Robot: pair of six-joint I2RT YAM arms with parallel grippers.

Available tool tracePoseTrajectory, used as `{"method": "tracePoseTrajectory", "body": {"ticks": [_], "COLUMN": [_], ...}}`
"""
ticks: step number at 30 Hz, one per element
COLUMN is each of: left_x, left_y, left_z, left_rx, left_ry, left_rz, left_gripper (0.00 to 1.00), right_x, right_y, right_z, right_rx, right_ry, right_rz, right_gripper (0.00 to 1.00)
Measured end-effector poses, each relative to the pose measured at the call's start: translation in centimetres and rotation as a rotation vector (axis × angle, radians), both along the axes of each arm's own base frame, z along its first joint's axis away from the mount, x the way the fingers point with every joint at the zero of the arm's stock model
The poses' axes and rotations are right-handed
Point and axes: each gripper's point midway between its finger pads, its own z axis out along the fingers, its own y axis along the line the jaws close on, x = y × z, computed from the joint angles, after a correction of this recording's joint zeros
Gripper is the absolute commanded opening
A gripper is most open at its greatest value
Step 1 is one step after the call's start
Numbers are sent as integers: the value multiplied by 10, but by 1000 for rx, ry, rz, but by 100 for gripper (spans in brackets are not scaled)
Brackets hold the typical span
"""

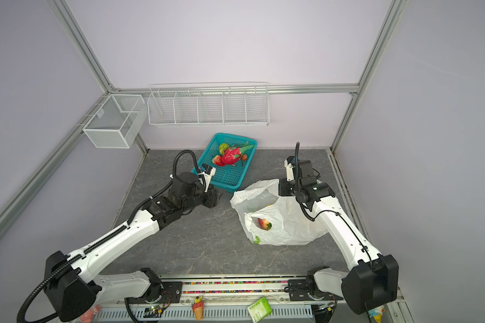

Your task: Place the fake fruits into the plastic bag and tie a complex knot

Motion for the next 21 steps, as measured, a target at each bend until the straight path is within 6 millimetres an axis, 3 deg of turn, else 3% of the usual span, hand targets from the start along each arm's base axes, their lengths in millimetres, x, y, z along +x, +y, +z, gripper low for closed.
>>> {"method": "tracePoseTrajectory", "body": {"ticks": [4,9,17,21], "left_x": [69,141,214,232], "left_y": [13,8,14,15], "left_z": [-4,-31,-68,-85], "left_rx": [63,174,358,442], "left_ry": [-17,-13,-3,3], "left_rz": [159,230,262,252], "left_gripper": [63,65,66,67], "right_x": [0,0,1,1], "right_y": [0,-1,-2,-2], "right_z": [0,0,0,-1], "right_rx": [0,-2,-2,-5], "right_ry": [0,-1,-1,2], "right_rz": [0,1,-2,-2], "right_gripper": [6,6,6,6]}}
